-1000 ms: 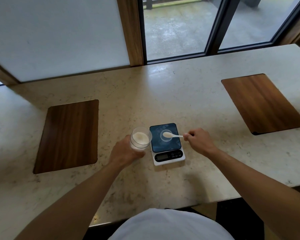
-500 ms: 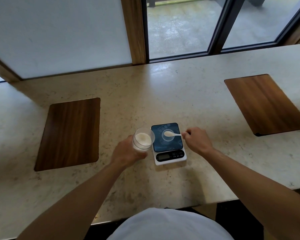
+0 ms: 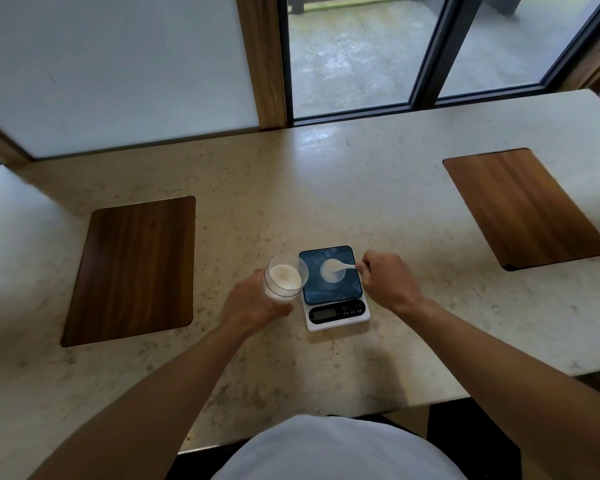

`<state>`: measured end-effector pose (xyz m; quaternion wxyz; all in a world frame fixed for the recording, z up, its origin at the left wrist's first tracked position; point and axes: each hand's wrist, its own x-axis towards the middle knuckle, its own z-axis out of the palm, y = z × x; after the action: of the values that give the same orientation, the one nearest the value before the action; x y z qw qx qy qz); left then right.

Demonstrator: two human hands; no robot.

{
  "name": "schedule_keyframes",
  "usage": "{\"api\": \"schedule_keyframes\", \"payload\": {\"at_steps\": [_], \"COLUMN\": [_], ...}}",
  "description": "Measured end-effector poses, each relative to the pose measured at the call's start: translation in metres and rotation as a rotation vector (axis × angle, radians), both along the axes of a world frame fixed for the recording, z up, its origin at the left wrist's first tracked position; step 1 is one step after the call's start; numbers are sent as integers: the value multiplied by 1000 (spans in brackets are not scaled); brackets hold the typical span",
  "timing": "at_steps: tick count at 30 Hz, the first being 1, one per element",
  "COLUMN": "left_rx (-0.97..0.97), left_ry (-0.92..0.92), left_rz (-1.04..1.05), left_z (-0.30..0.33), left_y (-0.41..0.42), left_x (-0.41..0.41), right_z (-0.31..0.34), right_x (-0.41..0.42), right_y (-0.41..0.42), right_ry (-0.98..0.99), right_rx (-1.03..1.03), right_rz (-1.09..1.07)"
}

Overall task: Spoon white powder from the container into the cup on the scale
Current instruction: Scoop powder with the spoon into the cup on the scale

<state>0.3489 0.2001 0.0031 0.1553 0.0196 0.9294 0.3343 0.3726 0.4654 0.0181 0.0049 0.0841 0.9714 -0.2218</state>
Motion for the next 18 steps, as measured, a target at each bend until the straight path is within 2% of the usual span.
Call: {"api": "schedule_keyframes", "payload": {"at_steps": [13, 18], "left_rx": [-8, -19], "left_ry": [14, 14], "left_rz": [-13, -16], "left_z": [-3, -1], "left_y": [5, 6], "left_x": [0, 0], "right_z": [4, 16], "right_x": [14, 15], "right_y": [8, 7], "right_ry": [162, 299], "right_rx": [87, -63], "right_rz": [121, 48]}}
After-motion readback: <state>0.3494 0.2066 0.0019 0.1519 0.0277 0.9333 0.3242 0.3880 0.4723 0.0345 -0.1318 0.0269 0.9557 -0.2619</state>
